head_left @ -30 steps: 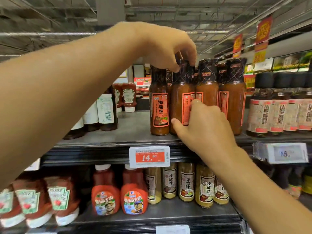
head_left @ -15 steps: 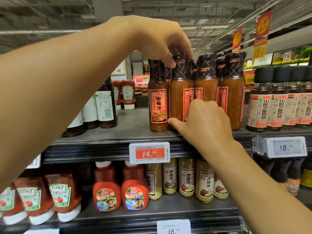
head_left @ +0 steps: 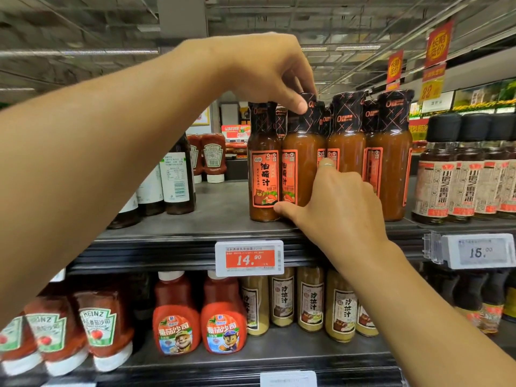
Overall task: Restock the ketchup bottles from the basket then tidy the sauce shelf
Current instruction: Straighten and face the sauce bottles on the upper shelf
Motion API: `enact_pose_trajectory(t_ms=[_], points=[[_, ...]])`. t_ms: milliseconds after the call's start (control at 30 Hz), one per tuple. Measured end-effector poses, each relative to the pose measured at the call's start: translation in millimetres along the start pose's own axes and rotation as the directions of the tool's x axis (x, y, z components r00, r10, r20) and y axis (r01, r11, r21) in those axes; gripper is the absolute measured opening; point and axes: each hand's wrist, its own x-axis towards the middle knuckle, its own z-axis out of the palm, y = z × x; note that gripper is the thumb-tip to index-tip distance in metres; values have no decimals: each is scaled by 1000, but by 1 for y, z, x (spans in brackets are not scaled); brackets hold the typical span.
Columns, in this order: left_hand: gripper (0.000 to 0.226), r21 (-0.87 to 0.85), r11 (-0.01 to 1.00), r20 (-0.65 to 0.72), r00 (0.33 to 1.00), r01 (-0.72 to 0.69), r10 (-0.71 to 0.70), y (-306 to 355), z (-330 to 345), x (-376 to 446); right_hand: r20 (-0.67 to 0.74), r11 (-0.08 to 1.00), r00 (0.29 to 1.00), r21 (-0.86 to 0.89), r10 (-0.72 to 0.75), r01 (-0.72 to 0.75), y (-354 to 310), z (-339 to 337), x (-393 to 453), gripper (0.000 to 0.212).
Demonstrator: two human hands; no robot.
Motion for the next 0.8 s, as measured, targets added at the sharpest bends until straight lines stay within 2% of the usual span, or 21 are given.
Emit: enact_pose_trajectory(t_ms=[133, 300, 567, 800], points=[[44, 62, 998, -53, 999, -5, 9, 1, 4, -3, 13, 999, 1000, 43, 1, -1, 2, 2, 1, 75], [48, -73, 997, 14, 1000, -10, 11, -2, 6, -8, 24, 997, 1000, 79, -13, 11, 2, 3, -2, 65], [41, -27, 999, -16, 999, 40, -40, -5, 6, -7, -1, 991, 998, 121, -62, 61, 5, 2, -4, 46], [40, 0, 998, -65, 996, 66, -66, 3, 10, -13, -7, 998, 1000, 48, -29, 29, -1, 1, 3, 72]])
